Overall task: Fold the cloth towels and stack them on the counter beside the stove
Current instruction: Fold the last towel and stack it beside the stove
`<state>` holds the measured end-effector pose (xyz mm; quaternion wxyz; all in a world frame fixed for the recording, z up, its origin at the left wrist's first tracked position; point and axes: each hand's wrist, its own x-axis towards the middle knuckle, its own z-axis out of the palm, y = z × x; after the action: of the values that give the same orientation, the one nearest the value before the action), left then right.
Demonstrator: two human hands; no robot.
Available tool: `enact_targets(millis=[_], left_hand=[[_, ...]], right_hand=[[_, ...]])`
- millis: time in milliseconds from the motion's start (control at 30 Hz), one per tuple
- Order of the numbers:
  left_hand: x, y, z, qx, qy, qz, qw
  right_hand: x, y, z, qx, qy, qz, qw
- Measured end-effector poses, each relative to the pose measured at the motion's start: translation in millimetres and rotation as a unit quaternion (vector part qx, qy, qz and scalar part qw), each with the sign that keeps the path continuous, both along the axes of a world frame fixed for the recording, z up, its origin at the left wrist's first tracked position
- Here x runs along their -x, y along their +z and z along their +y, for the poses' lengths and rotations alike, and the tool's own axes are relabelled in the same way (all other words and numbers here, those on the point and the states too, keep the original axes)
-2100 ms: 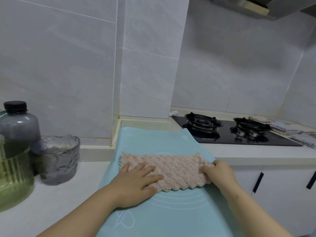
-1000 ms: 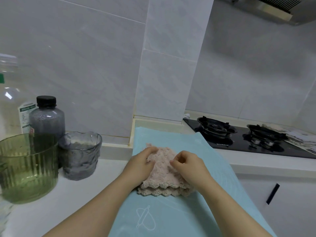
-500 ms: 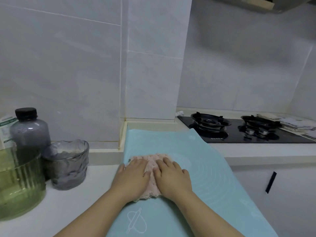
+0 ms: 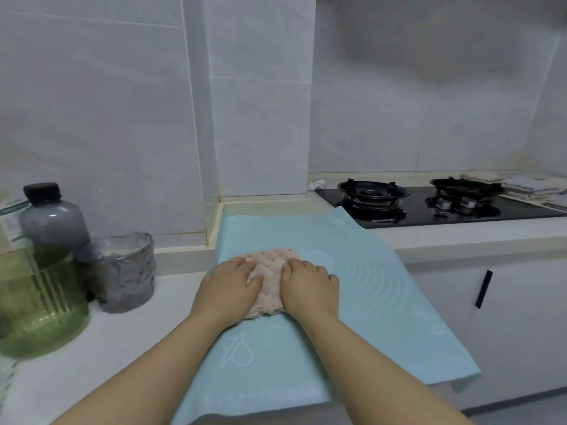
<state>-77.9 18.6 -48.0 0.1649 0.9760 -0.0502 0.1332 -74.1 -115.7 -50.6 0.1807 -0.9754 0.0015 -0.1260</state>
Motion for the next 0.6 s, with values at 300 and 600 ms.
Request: enact_targets(millis=[300, 600], left_hand=[[11, -1, 0, -0.014, 0.121, 0.032, 0.992], [26, 11, -9, 0.159, 0.131, 0.033, 0.978]], right_hand=[[-1, -2, -6, -0.11, -0.003, -0.019, 0.994], [6, 12, -10, -0.1, 0.0, 0.102, 0.99]])
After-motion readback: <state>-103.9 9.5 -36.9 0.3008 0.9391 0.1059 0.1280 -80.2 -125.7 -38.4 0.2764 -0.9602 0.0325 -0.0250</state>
